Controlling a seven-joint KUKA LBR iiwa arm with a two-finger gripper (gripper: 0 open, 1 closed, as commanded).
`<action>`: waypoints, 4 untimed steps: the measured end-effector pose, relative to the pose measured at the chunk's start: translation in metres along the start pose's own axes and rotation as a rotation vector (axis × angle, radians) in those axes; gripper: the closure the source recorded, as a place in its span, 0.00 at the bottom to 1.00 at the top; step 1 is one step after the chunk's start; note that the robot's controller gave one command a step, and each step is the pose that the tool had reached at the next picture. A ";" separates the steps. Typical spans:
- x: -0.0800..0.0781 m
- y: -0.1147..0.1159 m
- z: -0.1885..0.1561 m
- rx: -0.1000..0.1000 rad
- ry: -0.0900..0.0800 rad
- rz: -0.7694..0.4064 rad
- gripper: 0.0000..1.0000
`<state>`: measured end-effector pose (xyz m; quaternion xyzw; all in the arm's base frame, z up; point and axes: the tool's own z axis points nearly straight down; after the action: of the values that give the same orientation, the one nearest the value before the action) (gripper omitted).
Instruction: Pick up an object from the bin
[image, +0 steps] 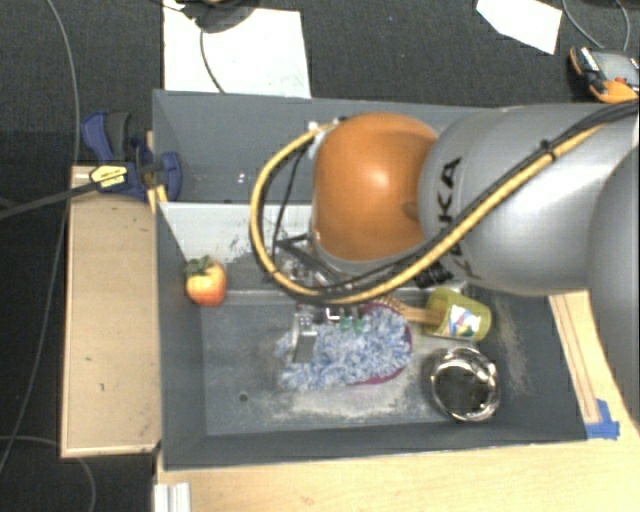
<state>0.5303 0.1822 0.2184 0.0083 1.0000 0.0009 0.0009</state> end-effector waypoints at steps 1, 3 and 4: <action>0.000 0.000 0.000 0.000 0.000 0.001 0.00; 0.008 -0.043 0.092 -0.002 -0.004 -0.163 0.00; -0.003 -0.055 0.021 0.000 -0.009 -0.203 0.00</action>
Offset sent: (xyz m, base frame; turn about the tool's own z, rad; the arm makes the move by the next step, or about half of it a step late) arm -0.0101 -0.0478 -0.0815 -0.2043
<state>0.5321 0.1276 0.1975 -0.0933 0.9956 0.0008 0.0058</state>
